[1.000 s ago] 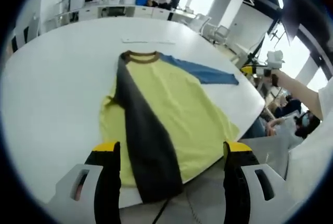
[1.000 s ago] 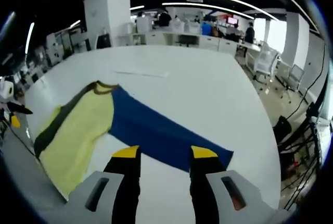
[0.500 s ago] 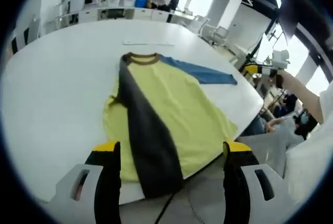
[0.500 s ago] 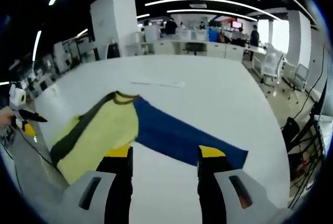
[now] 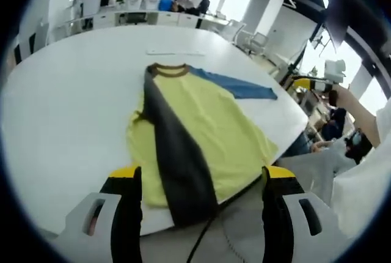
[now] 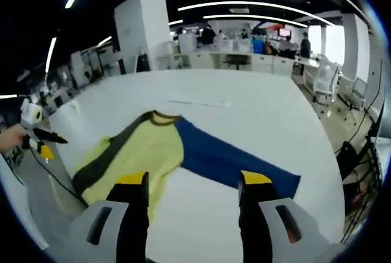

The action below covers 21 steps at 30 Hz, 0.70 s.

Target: Fold the garment on the visible template until the final outline fits inside the template.

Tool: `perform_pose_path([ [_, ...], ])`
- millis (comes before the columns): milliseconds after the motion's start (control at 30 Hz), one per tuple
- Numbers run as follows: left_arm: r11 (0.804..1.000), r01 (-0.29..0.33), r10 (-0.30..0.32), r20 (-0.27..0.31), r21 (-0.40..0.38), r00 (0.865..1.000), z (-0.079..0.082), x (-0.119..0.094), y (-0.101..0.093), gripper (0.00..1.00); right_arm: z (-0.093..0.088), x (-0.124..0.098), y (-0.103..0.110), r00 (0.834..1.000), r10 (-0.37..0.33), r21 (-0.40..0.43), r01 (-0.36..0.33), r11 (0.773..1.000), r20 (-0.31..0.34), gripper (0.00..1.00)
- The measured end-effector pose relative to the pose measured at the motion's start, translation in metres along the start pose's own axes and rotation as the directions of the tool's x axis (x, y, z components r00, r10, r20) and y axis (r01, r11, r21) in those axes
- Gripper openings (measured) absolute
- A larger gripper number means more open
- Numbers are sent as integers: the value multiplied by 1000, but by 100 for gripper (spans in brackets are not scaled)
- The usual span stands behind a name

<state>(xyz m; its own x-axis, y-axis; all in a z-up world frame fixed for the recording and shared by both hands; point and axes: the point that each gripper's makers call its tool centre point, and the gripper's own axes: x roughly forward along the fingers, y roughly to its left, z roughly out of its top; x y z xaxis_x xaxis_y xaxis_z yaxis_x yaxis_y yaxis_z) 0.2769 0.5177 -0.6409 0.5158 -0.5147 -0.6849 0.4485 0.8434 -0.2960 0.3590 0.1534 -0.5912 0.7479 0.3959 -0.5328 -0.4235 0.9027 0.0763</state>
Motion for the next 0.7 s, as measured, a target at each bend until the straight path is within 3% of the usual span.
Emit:
perform_pose_path([
  [700,1000,2,-2,-3,24,1000,-6,-23,11,77,-2,-21,57,996,90,-35,-90,995,19,73],
])
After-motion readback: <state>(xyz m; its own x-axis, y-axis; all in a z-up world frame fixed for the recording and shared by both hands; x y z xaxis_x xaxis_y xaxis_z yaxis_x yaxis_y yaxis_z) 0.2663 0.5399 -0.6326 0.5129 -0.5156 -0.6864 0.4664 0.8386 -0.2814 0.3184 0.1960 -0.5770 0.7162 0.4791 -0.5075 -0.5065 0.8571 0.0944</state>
